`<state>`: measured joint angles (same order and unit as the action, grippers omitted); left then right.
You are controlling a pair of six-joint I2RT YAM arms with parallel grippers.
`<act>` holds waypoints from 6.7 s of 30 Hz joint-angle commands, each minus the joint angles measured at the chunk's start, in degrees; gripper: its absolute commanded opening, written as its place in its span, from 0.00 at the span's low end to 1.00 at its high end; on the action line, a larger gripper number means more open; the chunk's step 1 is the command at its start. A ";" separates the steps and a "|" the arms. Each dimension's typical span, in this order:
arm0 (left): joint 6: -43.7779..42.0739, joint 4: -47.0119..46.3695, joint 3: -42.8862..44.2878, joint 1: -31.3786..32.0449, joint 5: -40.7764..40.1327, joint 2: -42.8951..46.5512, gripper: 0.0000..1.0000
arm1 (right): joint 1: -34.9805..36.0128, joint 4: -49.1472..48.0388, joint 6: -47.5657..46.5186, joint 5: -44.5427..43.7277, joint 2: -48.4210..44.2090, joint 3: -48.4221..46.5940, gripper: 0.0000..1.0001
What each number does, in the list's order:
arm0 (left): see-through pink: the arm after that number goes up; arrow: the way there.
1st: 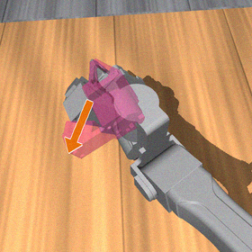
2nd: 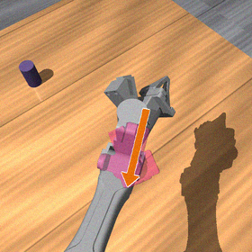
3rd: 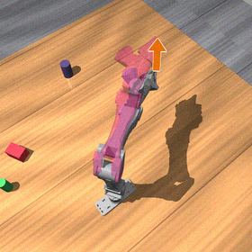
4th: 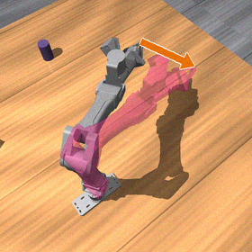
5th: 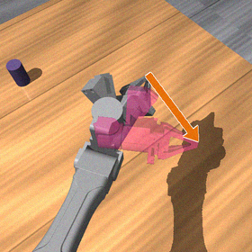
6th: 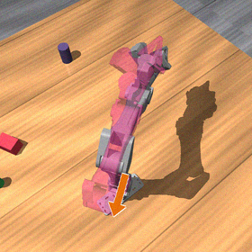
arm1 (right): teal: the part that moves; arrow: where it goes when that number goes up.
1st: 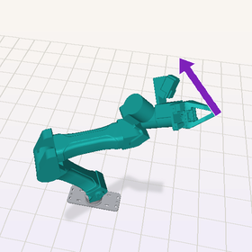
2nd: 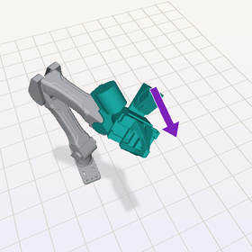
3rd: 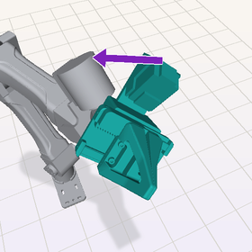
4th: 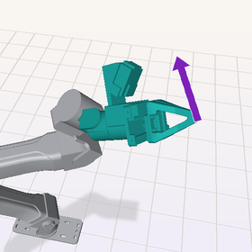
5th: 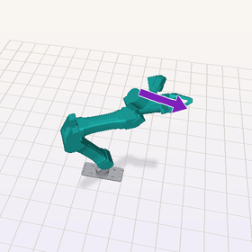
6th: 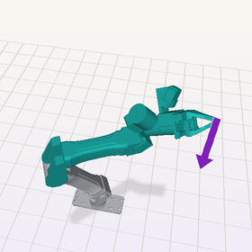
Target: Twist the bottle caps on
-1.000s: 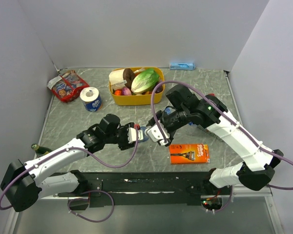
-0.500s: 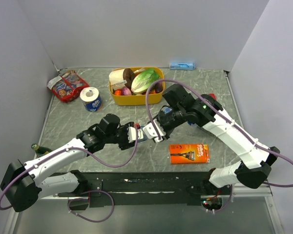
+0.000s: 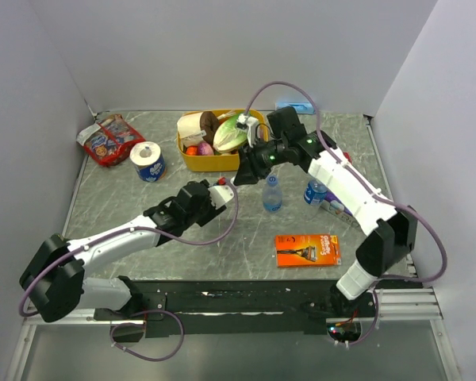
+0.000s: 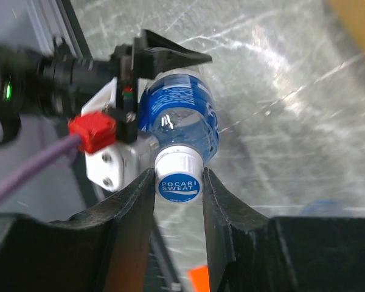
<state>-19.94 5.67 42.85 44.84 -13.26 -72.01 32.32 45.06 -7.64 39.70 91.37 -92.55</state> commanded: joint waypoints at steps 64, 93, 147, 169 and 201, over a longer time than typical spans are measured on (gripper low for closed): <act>-14.43 -16.85 1.18 4.91 -11.36 -0.33 0.01 | -4.01 -14.37 25.40 17.33 -2.52 3.18 0.11; -21.10 8.92 1.27 2.36 30.75 10.92 0.01 | 14.26 12.42 -72.16 -1.56 -24.41 11.26 0.65; 10.53 -6.90 0.83 -0.63 12.02 12.86 0.01 | 9.78 -15.08 -0.19 -6.74 -16.40 10.11 0.45; 24.07 -7.34 4.70 -6.08 24.59 12.42 0.01 | 6.09 -19.30 10.63 -6.74 -12.18 10.73 0.50; 22.23 -6.02 5.05 -7.31 38.04 11.01 0.01 | 3.37 -39.78 18.27 5.56 -9.55 6.24 0.69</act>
<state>2.63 1.56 45.47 37.65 21.37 -60.97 34.70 9.74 9.56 44.82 80.88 -83.59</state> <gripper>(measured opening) 0.601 0.721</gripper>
